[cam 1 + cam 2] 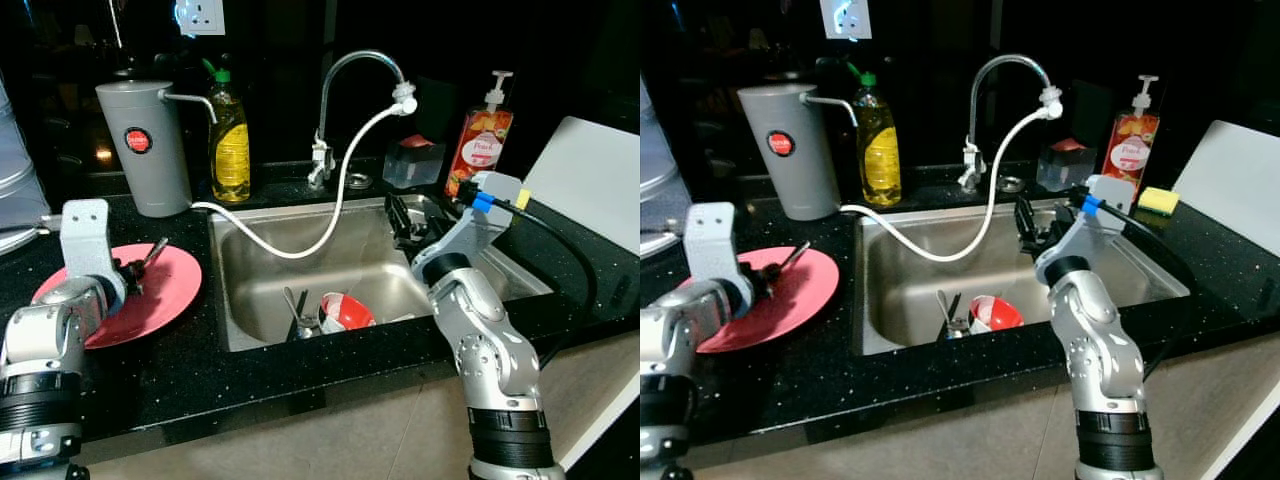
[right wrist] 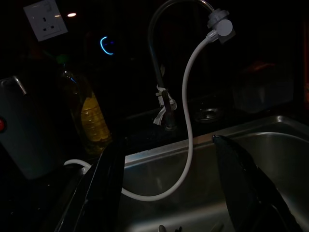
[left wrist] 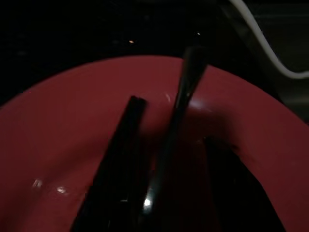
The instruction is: Kitchen organization
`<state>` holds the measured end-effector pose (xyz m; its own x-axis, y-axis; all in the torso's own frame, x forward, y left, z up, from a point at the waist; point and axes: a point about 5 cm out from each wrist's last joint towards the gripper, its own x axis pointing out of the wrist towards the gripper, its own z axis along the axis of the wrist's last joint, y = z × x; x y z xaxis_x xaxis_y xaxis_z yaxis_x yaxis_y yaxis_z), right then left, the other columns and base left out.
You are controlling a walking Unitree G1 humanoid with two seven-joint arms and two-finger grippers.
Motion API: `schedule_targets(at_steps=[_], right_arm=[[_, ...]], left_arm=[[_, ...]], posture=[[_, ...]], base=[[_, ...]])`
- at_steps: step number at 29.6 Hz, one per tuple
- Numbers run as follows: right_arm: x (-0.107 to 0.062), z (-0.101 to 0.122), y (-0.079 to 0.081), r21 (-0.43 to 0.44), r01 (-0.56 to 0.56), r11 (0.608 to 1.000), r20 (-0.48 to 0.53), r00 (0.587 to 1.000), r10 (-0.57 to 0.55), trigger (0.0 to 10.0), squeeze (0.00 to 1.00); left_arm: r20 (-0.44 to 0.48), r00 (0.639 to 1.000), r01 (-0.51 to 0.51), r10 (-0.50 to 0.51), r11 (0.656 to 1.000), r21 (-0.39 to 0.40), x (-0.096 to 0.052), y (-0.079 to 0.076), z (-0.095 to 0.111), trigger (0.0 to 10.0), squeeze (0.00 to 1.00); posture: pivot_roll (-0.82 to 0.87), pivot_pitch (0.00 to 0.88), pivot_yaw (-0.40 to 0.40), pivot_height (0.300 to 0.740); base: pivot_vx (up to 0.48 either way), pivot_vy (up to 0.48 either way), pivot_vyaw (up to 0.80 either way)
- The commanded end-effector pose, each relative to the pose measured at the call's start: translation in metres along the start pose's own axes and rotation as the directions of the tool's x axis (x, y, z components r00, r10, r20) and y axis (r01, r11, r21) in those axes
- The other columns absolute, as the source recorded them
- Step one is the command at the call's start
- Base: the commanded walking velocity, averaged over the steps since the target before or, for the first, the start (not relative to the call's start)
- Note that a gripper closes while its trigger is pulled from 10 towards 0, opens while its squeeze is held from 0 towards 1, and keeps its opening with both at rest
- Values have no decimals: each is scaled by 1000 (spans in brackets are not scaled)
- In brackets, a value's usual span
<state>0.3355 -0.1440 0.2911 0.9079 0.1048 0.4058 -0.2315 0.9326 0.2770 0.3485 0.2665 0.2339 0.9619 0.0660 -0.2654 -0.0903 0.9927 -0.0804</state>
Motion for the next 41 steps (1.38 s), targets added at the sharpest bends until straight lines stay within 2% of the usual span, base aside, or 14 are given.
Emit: schedule_targets(at_steps=[1, 5, 6, 7, 8, 18, 19, 21, 27, 28, 34, 35, 38, 41], right_arm=[[-2, -2, -3, -3, 14, 1000, -12, 1000, -14, 10000, 0], [-2, -2, -3, -3, 14, 1000, -13, 1000, -14, 10000, 0], [-2, -2, -3, -3, 13, 1000, -13, 1000, -13, 10000, 0], [-2, -2, -3, -3, 13, 1000, -13, 1000, -13, 10000, 0], [-2, -2, -3, -3, 13, 1000, -13, 1000, -13, 10000, 0], [-1, -2, -3, -2, 12, 1000, -14, 1000, -12, 10000, 0], [-1, -2, -3, -2, 11, 1000, -13, 1000, -11, 10000, 0], [0, -1, -3, -2, 10, 1000, -12, 1000, -10, 10000, 0], [0, 1, 0, 8, -11, 1000, -13, 1000, 11, 10000, 0], [-1, -2, 7, 96, -85, 992, -48, 995, 90, 10000, 0], [-11, -1, 33, 256, -299, 919, -68, 943, 326, 10000, 0], [-11, -1, 33, 256, -299, 919, -68, 943, 326, 10000, 0], [-17, 2, 47, 368, -394, 842, -44, 897, 439, 10000, 0], [-20, 7, 50, 477, -419, 773, -6, 878, 479, 10000, 0]], left_arm=[[-39, 999, -2, 2, 1000, 1, 0, 5, -9, 10000, 0], [-53, 999, 0, 1, 1000, 8, 1, 5, -13, 10000, 0], [-55, 998, 1, 0, 1000, 10, 1, 5, -14, 4627, 0], [-58, 998, 2, -1, 1000, 9, 1, 5, -14, 4627, 0], [-61, 998, 0, 0, 1000, 8, 1, 6, -15, 0, 0], [-16, 1000, 22, -22, 1000, -17, 0, 1, -9, 0, 0], [35, 999, 39, -38, 999, -23, -1, -2, -2, 2196, 0], [150, 986, 77, -75, 997, -5, -6, -9, 14, 10000, 0], [357, 904, 227, -234, 972, 62, -23, -32, 44, 10000, 0], [414, 827, 349, -380, 925, 151, -37, -51, 53, 10000, 0], [399, 616, 605, -680, 732, 314, -70, -93, 49, 10000, 0], [399, 616, 605, -680, 732, 314, -70, -93, 49, 10000, 0], [339, 480, 721, -809, 584, 373, -87, -112, 39, 10000, 0], [275, 436, 753, -857, 514, 410, -93, -119, 29, 10000, 0]], posture=[[-59, 45, -17, 740], [-59, 45, -17, 740], [-59, 45, -17, 740], [-59, 45, -17, 740], [-58, 45, -20, 740], [-57, 43, -22, 740], [-57, 42, -24, 740], [-59, 43, -24, 740], [-59, 43, -24, 740], [-61, 41, -24, 740], [-63, 36, -25, 740], [-63, 36, -25, 740], [-63, 30, -29, 740], [-65, 30, -29, 740]], base=[[0, 0, 0], [0, 0, 0], [0, 0, 0], [0, 0, 0], [0, 0, 0], [0, 0, 0], [0, 0, 0], [0, 0, 0], [0, 0, 0], [0, 0, 0], [0, 0, 0], [0, 0, 0], [0, 0, 0], [0, 0, 0]])
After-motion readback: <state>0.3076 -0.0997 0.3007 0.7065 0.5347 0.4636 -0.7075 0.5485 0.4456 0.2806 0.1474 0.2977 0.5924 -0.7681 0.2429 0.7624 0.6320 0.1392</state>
